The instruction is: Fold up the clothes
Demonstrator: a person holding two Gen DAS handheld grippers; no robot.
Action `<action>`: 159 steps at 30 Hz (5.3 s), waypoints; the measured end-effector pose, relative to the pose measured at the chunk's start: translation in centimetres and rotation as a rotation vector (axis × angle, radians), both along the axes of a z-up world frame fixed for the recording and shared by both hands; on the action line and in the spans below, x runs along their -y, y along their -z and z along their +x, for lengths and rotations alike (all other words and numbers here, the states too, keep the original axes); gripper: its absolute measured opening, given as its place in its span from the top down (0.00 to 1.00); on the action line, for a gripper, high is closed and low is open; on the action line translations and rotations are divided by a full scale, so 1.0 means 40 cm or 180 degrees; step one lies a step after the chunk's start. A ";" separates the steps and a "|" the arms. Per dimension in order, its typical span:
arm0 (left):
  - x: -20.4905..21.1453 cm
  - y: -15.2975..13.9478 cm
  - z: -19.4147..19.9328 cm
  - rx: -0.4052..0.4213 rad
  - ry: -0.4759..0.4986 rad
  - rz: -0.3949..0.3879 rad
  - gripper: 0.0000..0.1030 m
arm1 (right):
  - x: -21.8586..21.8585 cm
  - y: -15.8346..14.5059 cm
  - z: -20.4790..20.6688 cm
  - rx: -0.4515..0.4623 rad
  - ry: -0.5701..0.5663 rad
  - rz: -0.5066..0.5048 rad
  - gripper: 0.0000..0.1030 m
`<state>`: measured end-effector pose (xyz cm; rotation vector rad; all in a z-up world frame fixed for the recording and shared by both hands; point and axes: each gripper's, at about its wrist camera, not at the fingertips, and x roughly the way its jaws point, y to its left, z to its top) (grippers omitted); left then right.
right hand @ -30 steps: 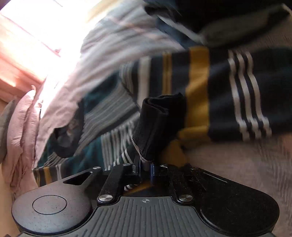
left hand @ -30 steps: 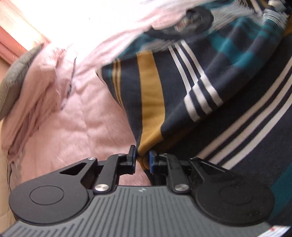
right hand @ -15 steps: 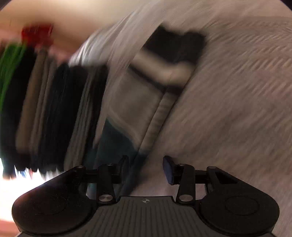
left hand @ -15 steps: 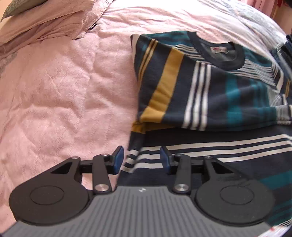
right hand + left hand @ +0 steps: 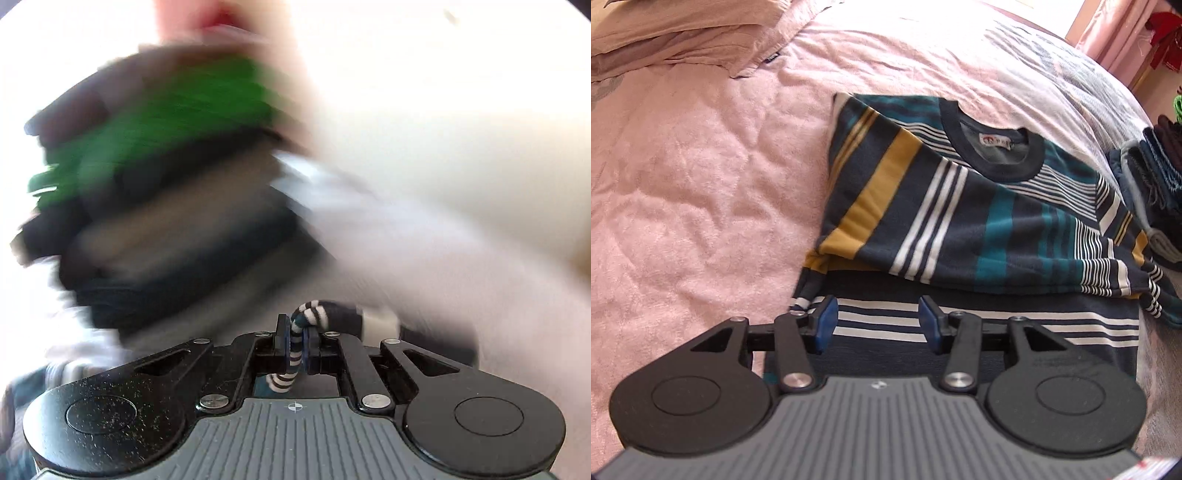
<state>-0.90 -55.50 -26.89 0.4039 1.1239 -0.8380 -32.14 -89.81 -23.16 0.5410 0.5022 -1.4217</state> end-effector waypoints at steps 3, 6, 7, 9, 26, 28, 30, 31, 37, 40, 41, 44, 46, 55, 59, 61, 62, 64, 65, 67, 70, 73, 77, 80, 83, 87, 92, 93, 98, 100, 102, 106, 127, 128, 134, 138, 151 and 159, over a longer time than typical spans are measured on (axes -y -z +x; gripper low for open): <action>-0.041 -0.017 0.032 -0.0009 -0.0093 -0.0038 0.58 | -0.122 -0.105 0.248 -0.0349 -0.1034 -0.0533 0.98; -0.092 -0.029 0.066 -0.0043 -0.0204 -0.0073 0.58 | -0.329 -0.147 0.503 -0.0757 -0.2185 -0.1061 0.98; -0.109 -0.033 0.077 -0.0051 -0.0240 -0.0086 0.58 | -0.409 -0.144 0.572 -0.0823 -0.2550 -0.1203 0.98; -0.146 -0.039 0.102 -0.0053 -0.0320 -0.0109 0.58 | -0.550 -0.116 0.682 -0.0751 -0.3238 -0.1267 0.96; -0.161 0.054 0.177 -0.0248 -0.0306 -0.0019 0.58 | -0.469 0.258 0.481 -0.2397 -0.3220 -0.0162 0.48; -0.135 0.052 0.169 -0.0191 -0.0240 -0.0033 0.58 | -0.422 0.247 0.461 -0.2292 -0.3168 -0.0282 0.62; -0.097 0.051 0.159 -0.0117 -0.0144 -0.0071 0.58 | -0.373 0.219 0.454 -0.1806 -0.3143 -0.0275 0.67; -0.077 0.050 0.153 -0.0089 -0.0099 -0.0093 0.58 | -0.347 0.202 0.451 -0.1452 -0.3120 -0.0228 0.67; 0.053 0.063 0.129 0.0129 0.0097 -0.0228 0.58 | -0.254 0.244 0.500 -0.1033 -0.2945 0.0277 0.67; 0.112 0.085 0.135 0.0224 0.0104 -0.0252 0.58 | -0.219 0.330 0.458 -0.1293 -0.2889 0.0599 0.66; 0.125 0.095 0.139 0.0234 0.0098 -0.0223 0.58 | -0.205 0.327 0.435 -0.1116 -0.2829 0.0668 0.66; 0.136 0.111 0.155 0.0244 0.0062 -0.0136 0.58 | -0.181 0.267 0.387 -0.0730 -0.2590 0.0697 0.66; 0.119 0.114 0.166 0.0164 0.0002 -0.0160 0.58 | -0.197 0.226 0.360 -0.0783 -0.2540 0.0513 0.65; 0.041 0.146 0.213 -0.0127 -0.0433 -0.0100 0.57 | -0.380 0.287 0.398 -0.2072 -0.3549 -0.0346 0.65; 0.047 0.153 0.214 -0.0158 -0.0459 -0.0134 0.57 | -0.384 0.300 0.424 -0.2118 -0.3773 -0.0457 0.96; 0.058 0.153 0.209 -0.0130 -0.0415 -0.0138 0.57 | -0.371 0.297 0.404 -0.2160 -0.3654 -0.0483 0.96; 0.066 0.153 0.205 -0.0111 -0.0377 -0.0145 0.57 | -0.361 0.304 0.391 -0.2209 -0.3560 -0.0408 0.96; 0.081 0.160 0.196 -0.0105 -0.0287 -0.0141 0.57 | -0.341 0.337 0.369 -0.2322 -0.3440 -0.0198 0.96; 0.090 0.167 0.189 -0.0104 -0.0237 -0.0119 0.57 | -0.343 0.341 0.364 -0.2348 -0.3474 -0.0120 0.96; 0.102 0.179 0.179 -0.0056 -0.0172 -0.0042 0.57 | -0.363 0.321 0.372 -0.2364 -0.3622 -0.0117 0.89; 0.105 0.170 0.174 0.0062 -0.0155 -0.0010 0.59 | -0.372 0.260 0.387 -0.2154 -0.3747 -0.0067 0.67; 0.107 0.125 0.160 0.0402 -0.0087 -0.0082 0.59 | -0.352 0.181 0.396 -0.1425 -0.3560 -0.0009 0.67; 0.156 0.092 0.120 0.0620 0.0303 -0.0281 0.59 | -0.289 0.180 0.447 -0.0615 -0.3065 0.0255 0.66; 0.206 0.142 0.105 0.0399 0.0520 -0.0188 0.58 | -0.230 0.288 0.509 -0.0751 -0.2577 0.1087 0.66; 0.199 0.203 0.087 0.0405 0.0646 0.0169 0.57 | -0.264 0.230 0.502 -0.0597 -0.2447 0.0917 0.66; 0.094 0.136 0.037 0.0559 0.0753 -0.0140 0.62 | -0.373 0.174 0.440 -0.0468 -0.2628 0.0701 0.66; -0.059 0.160 -0.068 0.0316 0.1001 -0.0004 0.63 | -0.520 0.255 0.316 -0.1135 -0.2448 0.1080 0.66; -0.098 0.170 -0.097 0.0334 0.1101 0.0069 0.62 | -0.550 0.264 0.276 -0.1156 -0.2385 0.1206 0.66; -0.321 0.182 -0.203 0.0291 0.1407 0.0327 0.62 | -0.731 0.274 0.074 -0.1108 -0.2063 0.1595 0.66; -0.401 0.182 -0.235 0.0261 0.1552 0.0514 0.62 | -0.782 0.270 0.028 -0.1127 -0.2007 0.1706 0.66; -0.465 0.166 -0.258 0.0303 0.1603 0.0617 0.62 | -0.809 0.264 0.009 -0.1169 -0.2065 0.1883 0.66; -0.540 0.123 -0.254 0.0109 0.1124 0.0853 0.62 | -0.827 0.243 0.006 -0.1479 -0.2298 0.2169 0.66; -0.698 -0.407 -0.667 0.0462 0.0282 -0.0102 0.38 | -1.024 -0.267 -0.213 -0.0107 -0.3014 0.1248 0.49; -0.709 -0.420 -0.683 0.0463 0.0276 -0.0109 0.37 | -1.035 -0.275 -0.222 -0.0125 -0.3023 0.1237 0.49; -0.755 -0.451 -0.736 0.0462 0.0286 -0.0058 0.36 | -1.063 -0.296 -0.269 -0.0061 -0.2985 0.1246 0.49; -0.758 -0.461 -0.755 0.0475 0.0362 -0.0062 0.35 | -1.064 -0.306 -0.286 -0.0043 -0.2932 0.1236 0.49; -0.744 -0.486 -0.773 0.0575 0.0410 -0.0133 0.33 | -1.070 -0.323 -0.298 -0.0077 -0.2924 0.1154 0.48; -0.753 -0.482 -0.774 0.0592 0.0377 -0.0120 0.32 | -1.075 -0.312 -0.290 -0.0074 -0.2992 0.1188 0.48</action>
